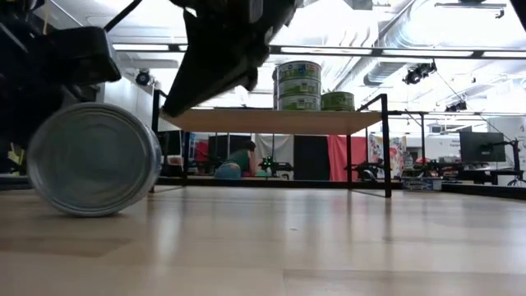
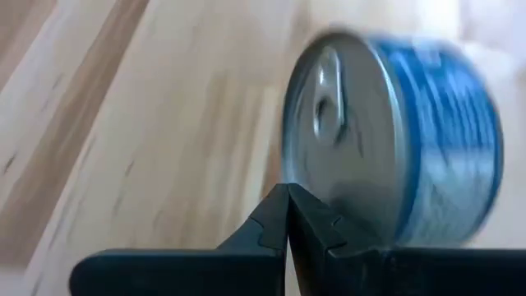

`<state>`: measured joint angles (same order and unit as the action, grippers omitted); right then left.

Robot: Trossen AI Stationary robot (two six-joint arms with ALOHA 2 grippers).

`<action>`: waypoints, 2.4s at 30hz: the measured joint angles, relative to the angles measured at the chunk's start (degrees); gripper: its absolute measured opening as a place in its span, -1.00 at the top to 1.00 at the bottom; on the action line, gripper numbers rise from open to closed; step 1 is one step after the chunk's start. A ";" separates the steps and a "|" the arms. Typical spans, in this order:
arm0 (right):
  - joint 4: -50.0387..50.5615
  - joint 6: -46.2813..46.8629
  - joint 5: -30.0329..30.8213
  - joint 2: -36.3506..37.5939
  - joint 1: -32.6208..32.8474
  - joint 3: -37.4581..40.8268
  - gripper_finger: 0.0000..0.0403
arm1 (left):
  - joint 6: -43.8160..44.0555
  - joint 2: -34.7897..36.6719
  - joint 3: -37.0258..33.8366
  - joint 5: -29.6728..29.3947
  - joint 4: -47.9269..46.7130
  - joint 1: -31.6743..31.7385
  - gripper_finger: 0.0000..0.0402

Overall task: Stack canned seafood by type on shelf
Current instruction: Put the blue tuna can on the shelf

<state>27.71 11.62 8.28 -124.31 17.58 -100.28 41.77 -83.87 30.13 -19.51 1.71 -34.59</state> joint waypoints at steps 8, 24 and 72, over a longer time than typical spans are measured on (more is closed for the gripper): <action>3.16 -2.53 -3.51 -0.02 -2.44 -6.88 0.93 | 7.41 5.86 0.02 -0.11 -11.74 -1.37 1.00; -6.38 -9.19 -8.26 0.02 -2.00 1.92 -0.36 | 29.09 7.69 0.02 -4.39 -15.07 -12.36 1.00; -9.87 -40.84 -17.57 -4.39 -5.32 -1.91 -0.39 | 43.24 7.69 0.08 -12.07 -12.01 -17.46 1.00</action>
<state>17.83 -29.22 -9.30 -128.70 12.26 -102.19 85.02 -76.18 30.21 -31.57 -10.31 -52.05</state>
